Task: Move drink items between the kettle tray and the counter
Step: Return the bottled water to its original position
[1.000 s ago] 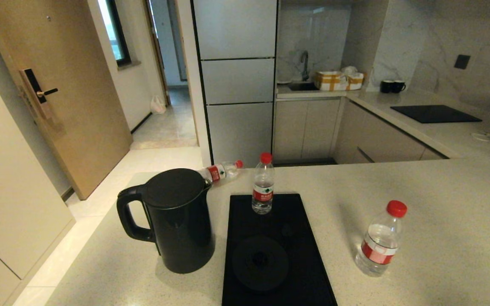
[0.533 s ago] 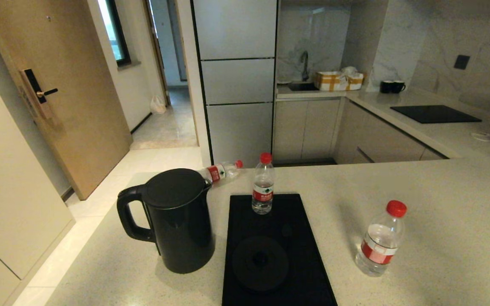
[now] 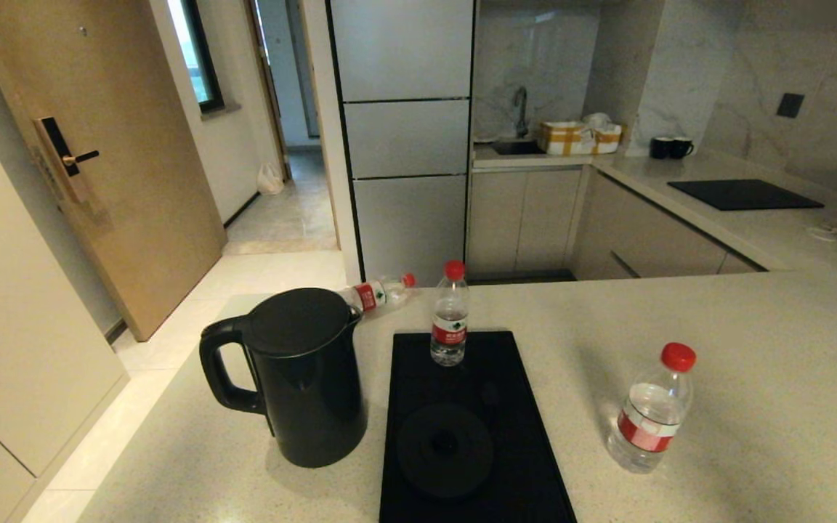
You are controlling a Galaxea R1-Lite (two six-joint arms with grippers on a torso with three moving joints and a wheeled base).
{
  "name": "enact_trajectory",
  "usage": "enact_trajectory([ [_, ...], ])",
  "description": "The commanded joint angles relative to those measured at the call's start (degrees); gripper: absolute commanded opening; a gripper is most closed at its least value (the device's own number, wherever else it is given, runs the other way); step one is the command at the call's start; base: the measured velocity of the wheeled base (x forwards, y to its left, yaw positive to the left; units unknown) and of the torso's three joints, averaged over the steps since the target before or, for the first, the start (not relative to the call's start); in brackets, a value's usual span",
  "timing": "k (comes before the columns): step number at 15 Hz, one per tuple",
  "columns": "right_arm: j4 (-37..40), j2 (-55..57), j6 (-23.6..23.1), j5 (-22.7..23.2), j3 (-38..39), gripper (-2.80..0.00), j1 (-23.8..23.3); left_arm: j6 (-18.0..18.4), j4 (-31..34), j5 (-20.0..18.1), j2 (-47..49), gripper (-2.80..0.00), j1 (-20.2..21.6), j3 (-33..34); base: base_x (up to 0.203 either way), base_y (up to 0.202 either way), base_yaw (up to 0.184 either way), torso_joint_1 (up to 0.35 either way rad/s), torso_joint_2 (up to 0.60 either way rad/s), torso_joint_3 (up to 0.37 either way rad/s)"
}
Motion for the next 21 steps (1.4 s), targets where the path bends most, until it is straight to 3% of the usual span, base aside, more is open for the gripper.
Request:
enact_trajectory([
  [1, -4.48, -0.16, -0.49, 0.68, 3.25, -2.8, 0.0, 0.02, 0.03, -0.02, 0.05, -2.8, 0.02, -0.02, 0.0, 0.0, 0.0, 0.0, 0.0, 0.0],
  [3, -3.6, -0.16, 0.93, 4.46, 7.59, -2.8, 0.0, 0.02, 0.03, -0.02, 0.07, -2.8, 0.02, 0.01, 0.0, 0.0, 0.0, 0.0, 0.0, 0.0],
  [5, 1.0, -0.15, 1.28, 3.29, 7.27, -2.8, -0.01, 0.02, 0.03, -0.02, -0.01, -2.8, 0.02, -0.08, 0.0, 0.0, 0.0, 0.0, 0.0, 0.0],
  [21, 0.82, 0.42, -0.59, 1.65, 7.64, -2.8, -0.06, 0.02, 0.03, -0.02, -0.01, -2.8, 0.02, 0.01, 0.0, 0.0, 0.0, 0.0, 0.0, 0.0],
])
